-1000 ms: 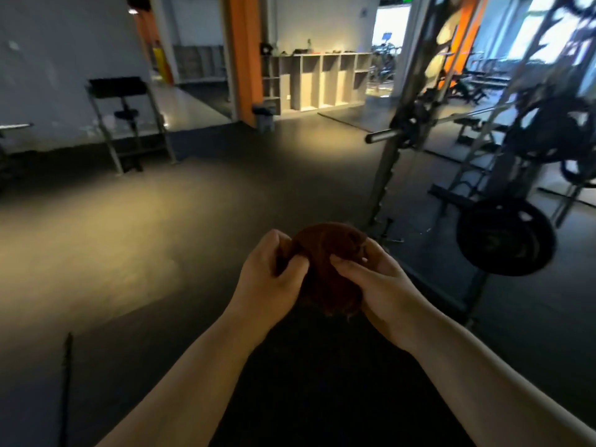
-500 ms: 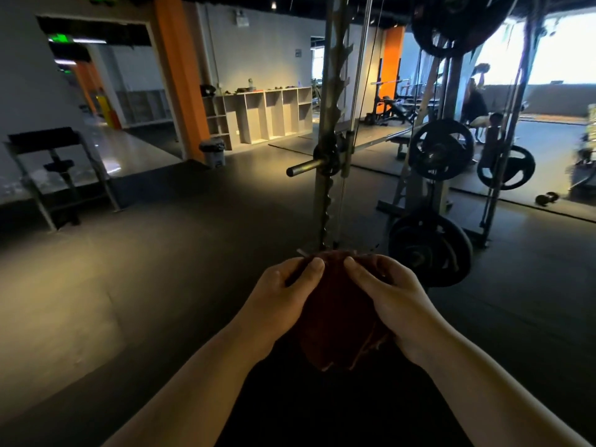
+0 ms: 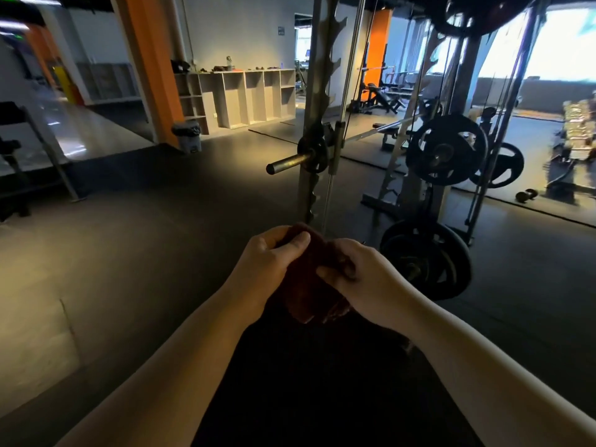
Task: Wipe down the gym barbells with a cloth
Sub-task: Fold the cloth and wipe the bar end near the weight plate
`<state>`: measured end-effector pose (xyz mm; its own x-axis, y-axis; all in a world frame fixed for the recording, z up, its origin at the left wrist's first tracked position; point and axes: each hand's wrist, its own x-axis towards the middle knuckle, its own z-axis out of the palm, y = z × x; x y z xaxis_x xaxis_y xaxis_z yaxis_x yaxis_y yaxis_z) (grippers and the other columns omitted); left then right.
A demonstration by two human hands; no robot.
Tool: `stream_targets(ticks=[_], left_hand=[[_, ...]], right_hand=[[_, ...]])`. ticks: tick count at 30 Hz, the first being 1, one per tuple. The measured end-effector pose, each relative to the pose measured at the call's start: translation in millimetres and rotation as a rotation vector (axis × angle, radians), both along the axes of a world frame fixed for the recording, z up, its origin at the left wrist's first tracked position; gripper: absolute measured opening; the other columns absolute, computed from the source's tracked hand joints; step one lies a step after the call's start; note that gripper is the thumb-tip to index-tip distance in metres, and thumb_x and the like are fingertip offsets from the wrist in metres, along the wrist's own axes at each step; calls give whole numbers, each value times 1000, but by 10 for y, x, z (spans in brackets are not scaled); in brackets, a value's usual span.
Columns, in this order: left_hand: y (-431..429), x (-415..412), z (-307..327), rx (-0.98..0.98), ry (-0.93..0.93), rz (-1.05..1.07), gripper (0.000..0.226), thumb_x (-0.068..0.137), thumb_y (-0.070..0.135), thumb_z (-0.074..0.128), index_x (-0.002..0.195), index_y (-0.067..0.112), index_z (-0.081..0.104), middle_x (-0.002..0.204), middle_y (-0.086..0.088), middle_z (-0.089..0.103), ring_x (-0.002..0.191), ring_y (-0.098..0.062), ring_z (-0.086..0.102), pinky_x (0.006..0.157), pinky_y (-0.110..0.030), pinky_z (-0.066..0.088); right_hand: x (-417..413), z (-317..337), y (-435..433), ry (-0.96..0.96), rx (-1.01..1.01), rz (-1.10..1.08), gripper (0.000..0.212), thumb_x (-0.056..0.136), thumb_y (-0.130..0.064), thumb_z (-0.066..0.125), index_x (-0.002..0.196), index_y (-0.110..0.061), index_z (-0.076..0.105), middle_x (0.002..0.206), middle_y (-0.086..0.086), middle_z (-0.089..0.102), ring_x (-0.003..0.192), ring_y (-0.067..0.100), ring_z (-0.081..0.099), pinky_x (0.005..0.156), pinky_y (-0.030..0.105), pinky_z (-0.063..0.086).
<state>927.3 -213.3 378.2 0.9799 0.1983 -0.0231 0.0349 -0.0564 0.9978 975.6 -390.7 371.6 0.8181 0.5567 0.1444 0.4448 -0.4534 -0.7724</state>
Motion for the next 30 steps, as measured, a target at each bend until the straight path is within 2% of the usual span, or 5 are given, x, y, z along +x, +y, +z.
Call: stream_targets(ticks=[10, 17, 23, 26, 30], left_hand=[[608, 1194, -168, 4, 22, 50, 10, 97, 35, 64, 102, 31, 73, 95, 9, 74, 94, -12, 72, 82, -32, 58], [1015, 2039, -340, -70, 115, 79, 26, 94, 21, 70, 116, 32, 62, 118, -2, 65, 104, -23, 70, 89, -44, 60], [1273, 3048, -439, 37, 103, 210, 25, 93, 23, 72, 115, 30, 62, 112, 4, 69, 101, -13, 70, 85, -35, 62], [1391, 3526, -468, -8, 128, 274, 17, 96, 19, 68, 110, 28, 68, 107, 2, 74, 98, -14, 72, 86, -37, 62], [1613, 4009, -523, -152, 115, 277, 19, 101, 16, 58, 108, 24, 73, 98, 1, 78, 92, -15, 75, 80, -33, 61]], right_hand=[[1179, -202, 678, 57, -63, -83, 20, 105, -41, 49, 123, -33, 53, 123, -11, 54, 109, 8, 57, 87, 27, 52], [2165, -493, 1138, 128, 66, -122, 12, 107, -28, 50, 103, -33, 60, 91, -4, 68, 67, 0, 66, 55, 18, 52], [2960, -749, 1470, -111, -111, 102, 73, 99, -35, 60, 155, -48, 15, 159, -20, 8, 145, 17, 32, 107, 39, 51], [3388, -840, 1668, -126, -206, 202, 103, 93, -52, 63, 154, -53, -21, 160, -22, -16, 148, 21, 27, 115, 36, 44], [4016, -965, 1891, -150, -160, 199, 88, 103, -25, 55, 160, -44, -9, 159, -16, 6, 137, 10, 41, 110, 21, 45]])
